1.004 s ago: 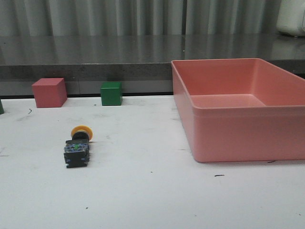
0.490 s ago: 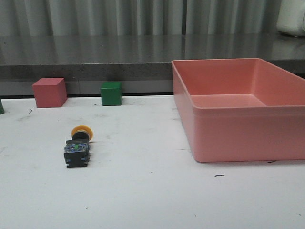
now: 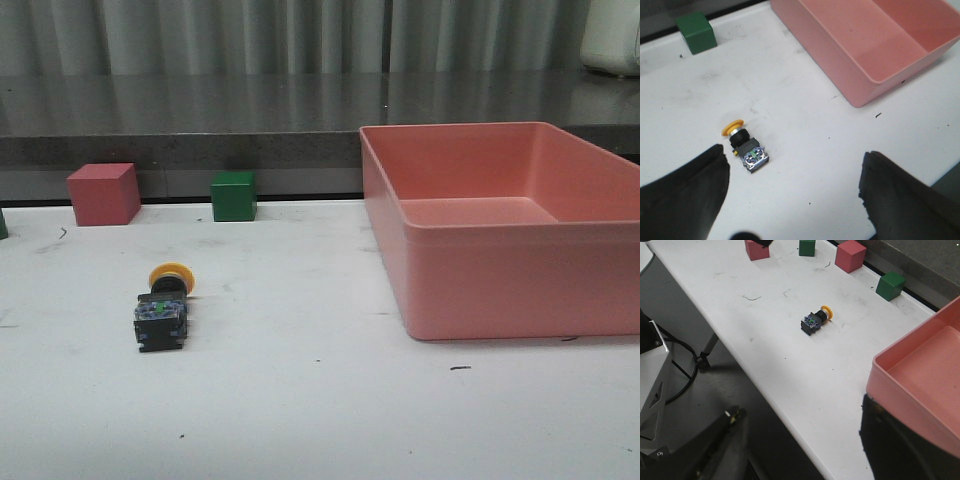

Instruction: Place and stand button with both arms

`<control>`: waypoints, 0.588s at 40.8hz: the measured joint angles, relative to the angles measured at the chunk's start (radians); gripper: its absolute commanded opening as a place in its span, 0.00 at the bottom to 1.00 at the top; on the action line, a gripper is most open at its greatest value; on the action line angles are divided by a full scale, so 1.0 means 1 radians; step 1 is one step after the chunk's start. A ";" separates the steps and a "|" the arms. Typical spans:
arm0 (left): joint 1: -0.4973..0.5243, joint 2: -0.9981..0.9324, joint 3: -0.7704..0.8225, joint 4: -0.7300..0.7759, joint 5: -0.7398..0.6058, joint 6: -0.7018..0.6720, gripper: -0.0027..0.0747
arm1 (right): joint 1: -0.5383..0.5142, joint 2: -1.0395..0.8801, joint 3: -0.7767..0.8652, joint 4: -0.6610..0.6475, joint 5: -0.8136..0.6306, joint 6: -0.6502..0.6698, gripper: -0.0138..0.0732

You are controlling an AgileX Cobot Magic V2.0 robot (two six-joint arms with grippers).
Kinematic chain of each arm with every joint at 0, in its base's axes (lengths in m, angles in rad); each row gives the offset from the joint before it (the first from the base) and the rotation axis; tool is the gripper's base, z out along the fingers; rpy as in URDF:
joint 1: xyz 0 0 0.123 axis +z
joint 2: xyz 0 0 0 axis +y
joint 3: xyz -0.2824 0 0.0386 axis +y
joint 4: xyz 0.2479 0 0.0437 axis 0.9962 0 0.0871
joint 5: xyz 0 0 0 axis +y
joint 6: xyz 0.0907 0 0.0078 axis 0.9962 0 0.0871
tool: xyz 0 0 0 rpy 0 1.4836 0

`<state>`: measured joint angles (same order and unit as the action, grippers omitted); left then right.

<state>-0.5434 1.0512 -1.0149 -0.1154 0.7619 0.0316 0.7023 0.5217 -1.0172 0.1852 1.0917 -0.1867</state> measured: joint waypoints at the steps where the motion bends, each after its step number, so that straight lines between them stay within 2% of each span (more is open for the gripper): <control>1: 0.000 0.033 -0.019 0.002 0.013 -0.010 0.76 | 0.000 0.000 0.000 0.000 0.000 0.000 0.73; 13: 0.000 0.337 -0.176 0.143 0.129 -0.234 0.78 | 0.000 0.000 0.000 0.000 0.001 -0.002 0.73; 24: 0.023 0.529 -0.211 0.175 0.133 -0.400 0.76 | 0.000 0.000 0.000 0.000 0.001 -0.002 0.73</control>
<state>-0.5204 1.5807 -1.2258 0.0599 0.8950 -0.3685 0.7023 0.5217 -1.0172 0.1852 1.0923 -0.1891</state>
